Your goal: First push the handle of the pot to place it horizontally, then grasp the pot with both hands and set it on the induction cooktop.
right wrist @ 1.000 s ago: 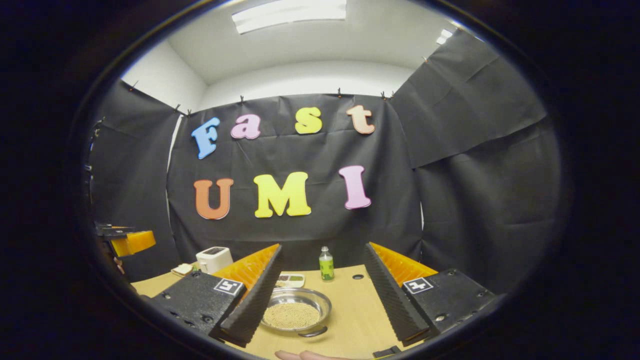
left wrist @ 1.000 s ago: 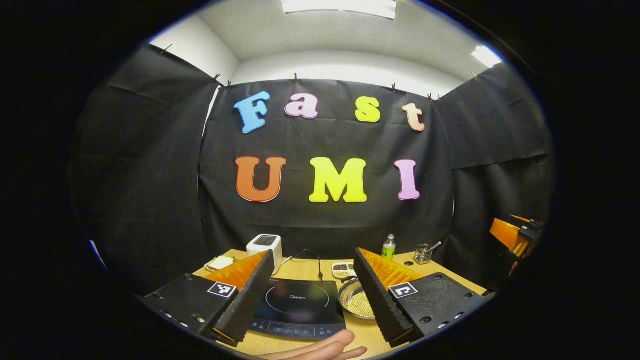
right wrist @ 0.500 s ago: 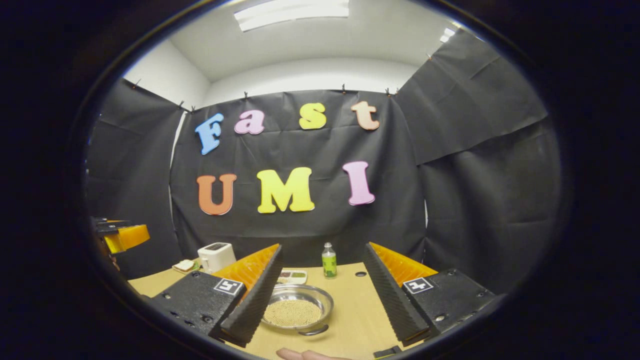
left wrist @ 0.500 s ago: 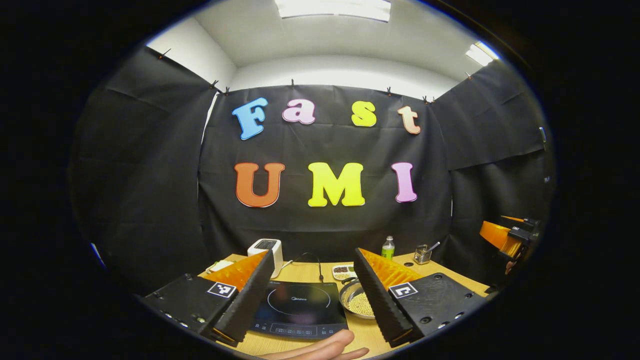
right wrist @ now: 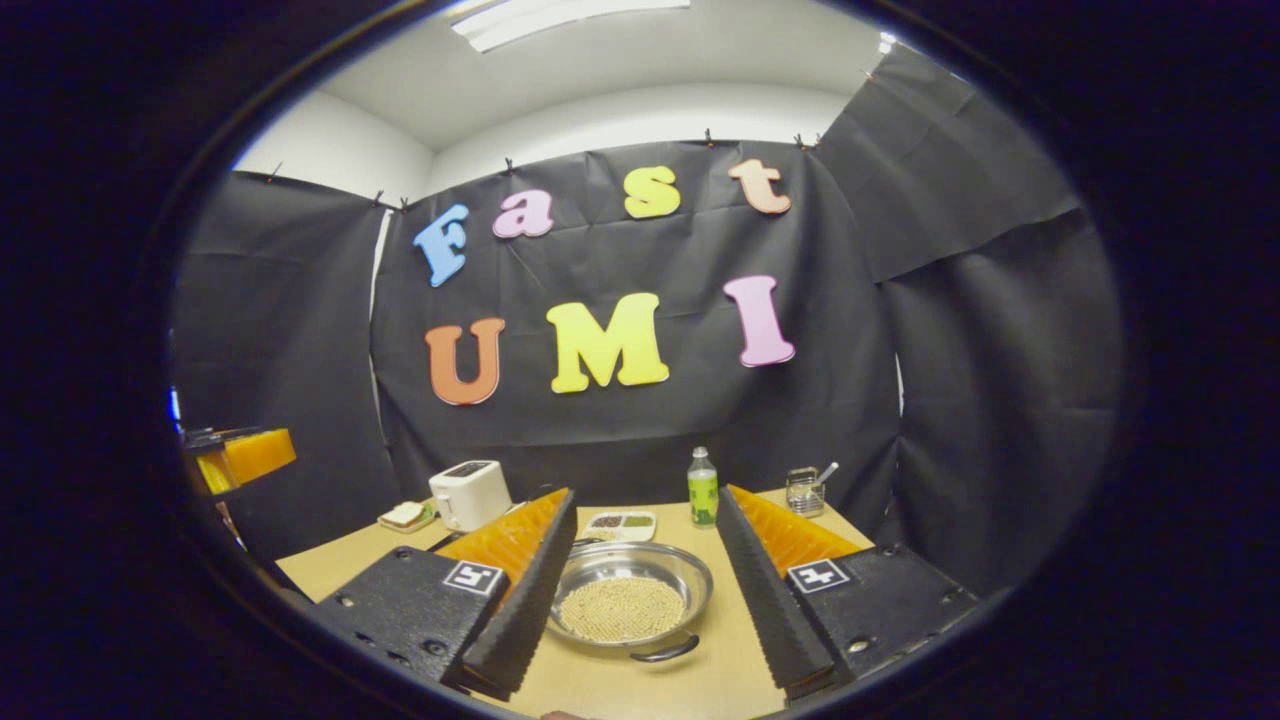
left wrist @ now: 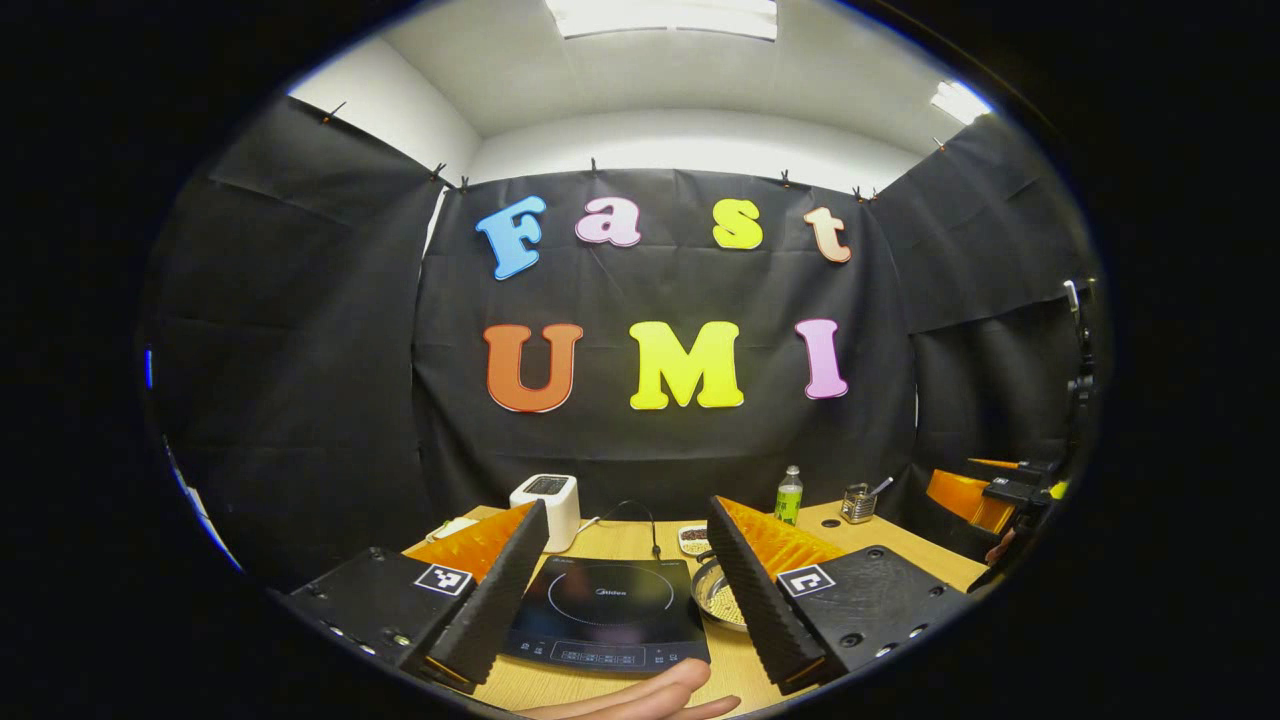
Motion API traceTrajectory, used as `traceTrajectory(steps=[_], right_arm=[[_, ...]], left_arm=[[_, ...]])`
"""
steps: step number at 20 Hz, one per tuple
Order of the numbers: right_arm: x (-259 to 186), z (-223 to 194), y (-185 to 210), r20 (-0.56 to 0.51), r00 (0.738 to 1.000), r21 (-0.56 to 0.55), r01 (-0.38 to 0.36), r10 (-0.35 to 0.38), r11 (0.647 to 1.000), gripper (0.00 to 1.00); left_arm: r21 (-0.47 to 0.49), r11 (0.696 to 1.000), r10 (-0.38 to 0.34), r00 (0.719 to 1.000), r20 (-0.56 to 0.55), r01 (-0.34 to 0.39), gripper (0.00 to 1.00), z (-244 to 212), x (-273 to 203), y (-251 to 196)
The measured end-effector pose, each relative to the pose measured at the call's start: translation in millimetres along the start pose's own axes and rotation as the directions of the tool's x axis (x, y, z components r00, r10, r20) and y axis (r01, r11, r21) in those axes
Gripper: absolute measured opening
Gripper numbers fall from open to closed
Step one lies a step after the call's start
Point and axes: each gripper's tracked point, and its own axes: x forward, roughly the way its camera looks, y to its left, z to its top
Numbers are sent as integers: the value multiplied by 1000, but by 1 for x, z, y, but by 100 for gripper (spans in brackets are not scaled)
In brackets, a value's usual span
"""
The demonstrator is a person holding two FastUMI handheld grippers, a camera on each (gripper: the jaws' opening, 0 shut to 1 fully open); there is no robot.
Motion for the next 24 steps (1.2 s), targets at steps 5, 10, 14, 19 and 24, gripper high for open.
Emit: traceTrajectory(steps=[5,10,14,19,24], right_arm=[[10,-36,20,-76,992,-28,-105,103,994,45],[18,-71,13,-153,984,-29,-95,89,995,1],[22,-107,15,-222,970,-9,-106,101,994,4],[28,-151,26,-296,946,-21,-144,132,989,4],[28,-203,38,-403,901,-27,-189,163,982,4]], left_arm=[[-19,1000,11,1000,-12,-11,95,-10,-4,3],[-24,1000,20,1000,-24,-21,95,-17,-5,5],[-12,1000,26,999,-33,-26,95,-24,-4,7],[7,999,33,999,-30,-33,95,-31,-1,9],[-8,999,41,999,-19,-41,95,-37,1,12]])
